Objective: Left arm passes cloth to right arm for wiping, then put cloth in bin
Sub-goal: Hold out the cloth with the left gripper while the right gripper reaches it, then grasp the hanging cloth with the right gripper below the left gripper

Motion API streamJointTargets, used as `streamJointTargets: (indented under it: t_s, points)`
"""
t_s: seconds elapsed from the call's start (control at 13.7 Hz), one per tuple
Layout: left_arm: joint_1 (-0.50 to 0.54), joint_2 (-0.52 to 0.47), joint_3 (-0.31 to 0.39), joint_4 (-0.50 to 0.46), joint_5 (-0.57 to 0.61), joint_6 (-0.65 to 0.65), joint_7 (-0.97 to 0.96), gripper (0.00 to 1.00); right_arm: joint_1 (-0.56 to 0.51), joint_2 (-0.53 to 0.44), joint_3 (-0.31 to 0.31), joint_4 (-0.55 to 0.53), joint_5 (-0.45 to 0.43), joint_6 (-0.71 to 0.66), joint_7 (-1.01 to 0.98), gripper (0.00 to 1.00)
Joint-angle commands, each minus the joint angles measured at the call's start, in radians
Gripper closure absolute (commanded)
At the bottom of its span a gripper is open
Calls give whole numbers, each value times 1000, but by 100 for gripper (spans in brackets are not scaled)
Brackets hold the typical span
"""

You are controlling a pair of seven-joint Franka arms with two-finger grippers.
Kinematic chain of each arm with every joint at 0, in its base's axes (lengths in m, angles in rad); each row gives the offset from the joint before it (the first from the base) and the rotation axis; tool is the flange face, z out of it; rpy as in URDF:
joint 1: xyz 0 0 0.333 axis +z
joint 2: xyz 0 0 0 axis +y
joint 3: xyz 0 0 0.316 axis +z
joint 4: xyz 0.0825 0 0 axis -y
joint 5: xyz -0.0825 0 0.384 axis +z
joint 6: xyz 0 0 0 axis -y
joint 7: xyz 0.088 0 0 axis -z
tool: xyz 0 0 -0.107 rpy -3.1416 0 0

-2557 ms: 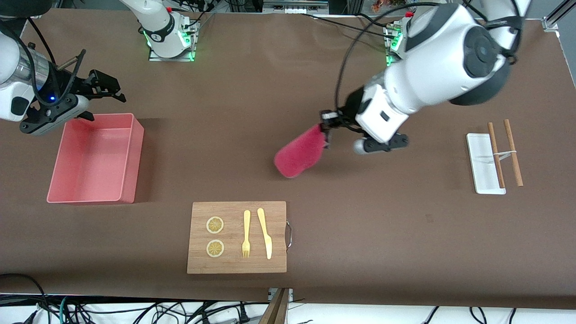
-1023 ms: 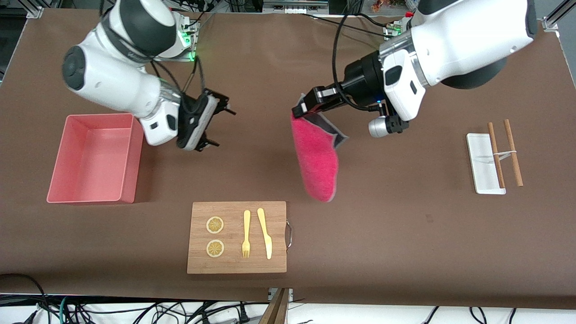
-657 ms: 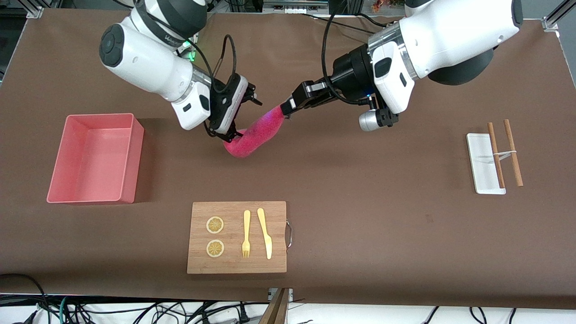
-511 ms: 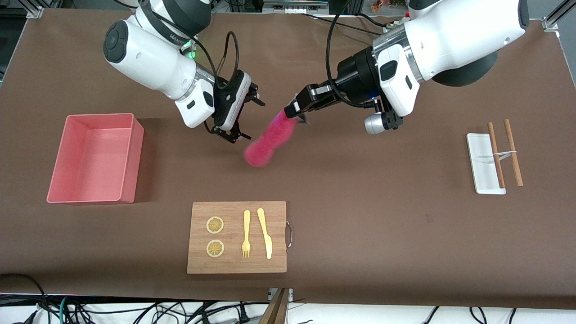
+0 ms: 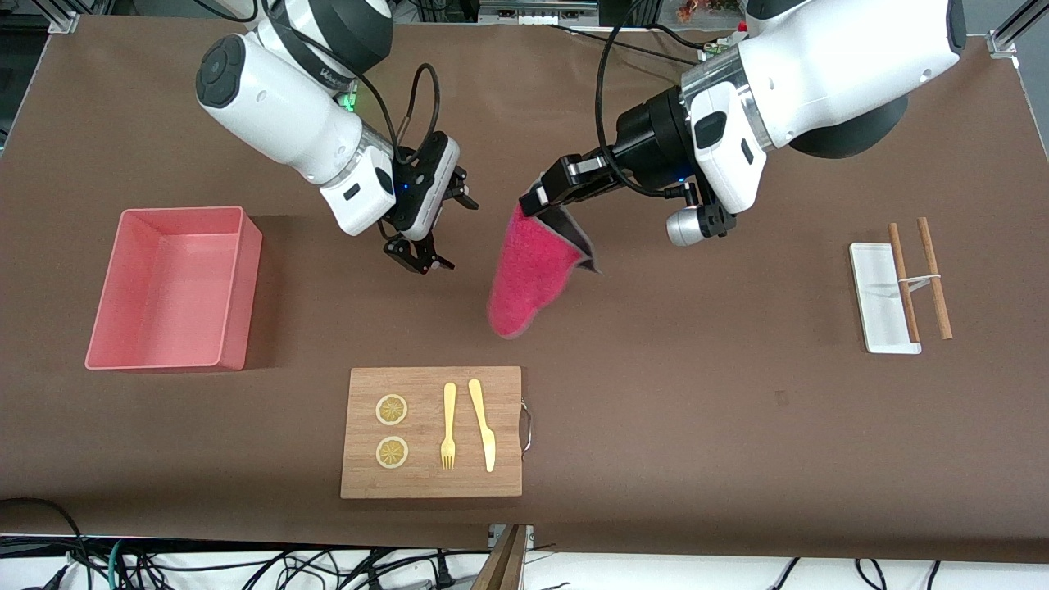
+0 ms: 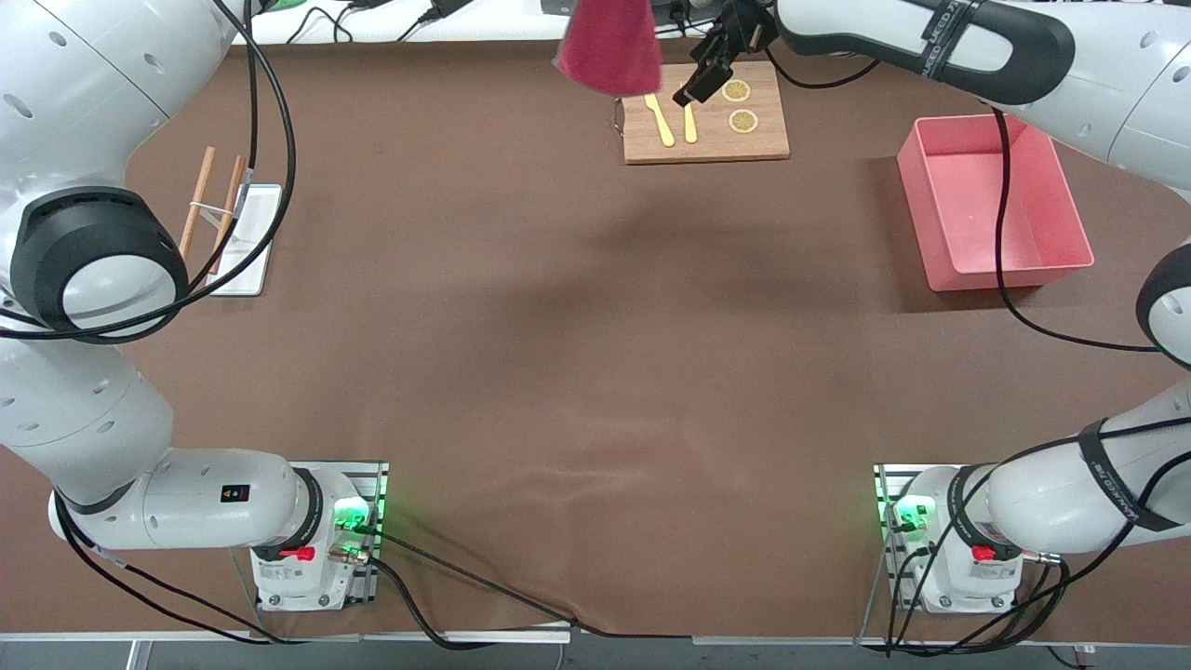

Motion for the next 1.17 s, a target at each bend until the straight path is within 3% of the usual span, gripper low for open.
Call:
streamJointTargets:
  t_s: [0.0, 0.58, 0.95, 1.1]
  points:
    - [-2, 0, 2, 14, -9, 4, -7, 100, 15, 53, -1, 83, -86, 17, -13, 0]
    - [5, -7, 12, 12, 32, -5, -1, 100, 68, 138, -19, 169, -172, 81, 19, 0]
    - [3, -13, 3, 12, 155, -30, -3, 100, 181, 250, -127, 324, -177, 74, 23, 0]
    - [-18, -10, 0, 12, 141, -18, -12, 100, 212, 290, -154, 369, -175, 75, 54, 0]
